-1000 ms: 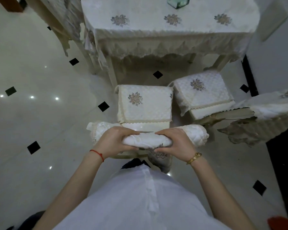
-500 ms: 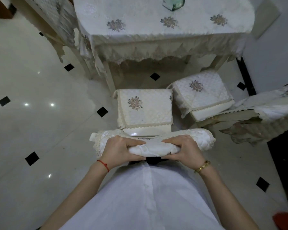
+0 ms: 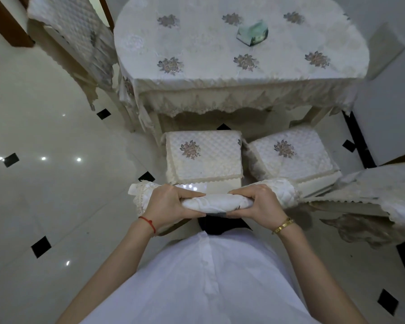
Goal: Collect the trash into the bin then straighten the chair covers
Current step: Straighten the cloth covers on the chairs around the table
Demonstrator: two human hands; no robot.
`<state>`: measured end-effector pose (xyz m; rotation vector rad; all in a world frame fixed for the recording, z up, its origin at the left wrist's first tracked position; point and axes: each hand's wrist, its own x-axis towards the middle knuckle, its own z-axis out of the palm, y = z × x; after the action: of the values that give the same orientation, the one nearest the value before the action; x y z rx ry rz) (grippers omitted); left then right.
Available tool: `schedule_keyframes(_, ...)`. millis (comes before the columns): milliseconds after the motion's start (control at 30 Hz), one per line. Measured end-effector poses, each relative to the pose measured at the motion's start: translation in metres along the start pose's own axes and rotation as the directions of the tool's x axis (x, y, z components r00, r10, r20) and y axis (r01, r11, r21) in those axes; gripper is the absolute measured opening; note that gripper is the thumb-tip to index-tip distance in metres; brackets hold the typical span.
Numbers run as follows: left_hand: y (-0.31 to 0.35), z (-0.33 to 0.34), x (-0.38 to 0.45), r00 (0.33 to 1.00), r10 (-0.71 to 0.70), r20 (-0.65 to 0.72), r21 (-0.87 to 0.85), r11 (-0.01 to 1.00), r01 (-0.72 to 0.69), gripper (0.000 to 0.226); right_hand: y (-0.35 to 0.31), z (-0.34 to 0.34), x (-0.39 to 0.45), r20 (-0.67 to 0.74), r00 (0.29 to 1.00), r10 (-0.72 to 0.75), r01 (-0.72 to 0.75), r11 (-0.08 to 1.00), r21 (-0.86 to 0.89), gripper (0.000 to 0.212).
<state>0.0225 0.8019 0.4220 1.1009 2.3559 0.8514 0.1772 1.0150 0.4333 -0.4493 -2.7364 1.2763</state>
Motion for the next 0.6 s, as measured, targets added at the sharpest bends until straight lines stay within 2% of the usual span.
schedule_keyframes(200, -0.012, -0.021, 0.076, 1.000, -0.015, 0.020, 0.001, 1.000, 0.015, 0.059, 0.016, -0.020, 0.075, -0.004, 1.000, 0.005, -0.005, 1.000, 0.003, 0.047)
schedule_keyframes(333, -0.019, -0.032, 0.115, 1.000, 0.020, -0.003, -0.040, 0.999, -0.020, 0.050, 0.026, -0.029, 0.118, -0.004, 1.000, 0.011, -0.011, 0.999, -0.030, 0.047)
schedule_keyframes(600, -0.038, -0.053, 0.188, 0.999, 0.037, 0.009, -0.071, 0.997, -0.036, 0.053, 0.035, -0.043, 0.187, -0.037, 0.999, 0.002, -0.002, 1.000, 0.010, 0.049)
